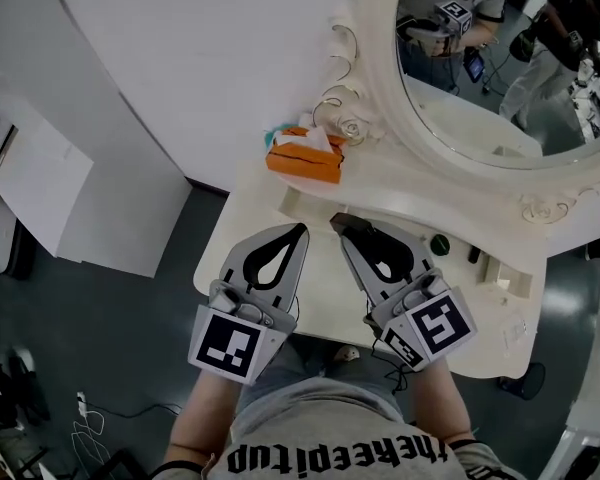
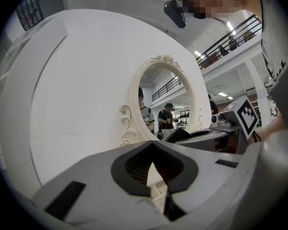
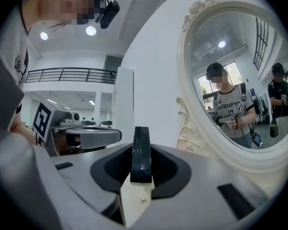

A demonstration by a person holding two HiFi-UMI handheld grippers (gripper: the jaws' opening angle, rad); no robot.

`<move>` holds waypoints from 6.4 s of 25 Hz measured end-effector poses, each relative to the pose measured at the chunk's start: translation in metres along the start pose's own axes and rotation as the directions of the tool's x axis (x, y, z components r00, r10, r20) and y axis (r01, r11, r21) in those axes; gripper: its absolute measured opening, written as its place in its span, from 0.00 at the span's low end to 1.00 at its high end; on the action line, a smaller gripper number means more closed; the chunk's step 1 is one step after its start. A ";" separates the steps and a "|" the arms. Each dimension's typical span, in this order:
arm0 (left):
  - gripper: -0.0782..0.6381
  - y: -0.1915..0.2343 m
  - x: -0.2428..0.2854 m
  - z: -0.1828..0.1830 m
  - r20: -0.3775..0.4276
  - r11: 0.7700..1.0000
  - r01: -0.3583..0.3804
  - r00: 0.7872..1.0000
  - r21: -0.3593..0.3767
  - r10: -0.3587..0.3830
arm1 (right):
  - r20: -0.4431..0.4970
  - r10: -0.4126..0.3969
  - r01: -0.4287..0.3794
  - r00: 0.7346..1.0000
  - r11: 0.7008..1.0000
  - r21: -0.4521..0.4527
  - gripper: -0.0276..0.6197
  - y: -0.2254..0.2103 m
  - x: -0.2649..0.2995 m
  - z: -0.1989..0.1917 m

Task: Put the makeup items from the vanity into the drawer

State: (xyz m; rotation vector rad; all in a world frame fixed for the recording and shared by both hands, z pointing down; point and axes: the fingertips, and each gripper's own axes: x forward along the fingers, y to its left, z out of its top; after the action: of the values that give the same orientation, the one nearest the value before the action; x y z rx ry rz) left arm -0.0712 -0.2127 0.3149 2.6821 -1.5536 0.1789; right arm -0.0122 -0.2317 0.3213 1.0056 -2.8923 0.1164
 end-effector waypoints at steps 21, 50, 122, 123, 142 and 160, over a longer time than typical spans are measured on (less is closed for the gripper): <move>0.16 0.060 0.041 -0.019 -0.048 0.997 0.073 0.996 -0.027 -0.075 | -0.097 -0.072 0.076 0.993 0.996 0.039 0.23 -0.034 0.069 -0.036; 0.16 0.106 0.050 -0.058 -0.113 0.990 0.074 0.990 -0.116 -0.087 | -0.355 -0.057 0.083 0.933 0.995 0.058 0.23 -0.040 0.114 -0.137; 0.15 -0.039 0.100 -0.021 -0.050 0.899 0.433 0.899 -0.061 -0.436 | -0.059 -0.347 0.349 0.936 0.936 0.039 0.06 -0.070 -0.025 -0.022; 0.16 -0.044 0.101 -0.020 -0.048 0.895 0.442 0.895 -0.059 -0.444 | -0.055 -0.353 0.355 0.934 0.934 0.038 0.06 -0.070 -0.029 -0.021; 0.16 -0.128 0.113 -0.006 -0.031 0.814 0.579 0.814 -0.032 -0.580 | 0.023 -0.458 0.456 0.889 0.888 0.057 0.06 -0.084 -0.108 0.001; 0.15 -0.184 0.110 0.003 -0.025 0.767 0.641 0.767 -0.011 -0.641 | 0.054 -0.510 0.507 0.859 0.860 0.059 0.06 -0.088 -0.161 0.007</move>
State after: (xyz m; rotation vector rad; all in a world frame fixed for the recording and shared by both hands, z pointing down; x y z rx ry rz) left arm 0.1429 -0.2157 0.3292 2.9998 -0.5362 0.1815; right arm 0.1682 -0.2023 0.3027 1.7717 -2.5720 0.1111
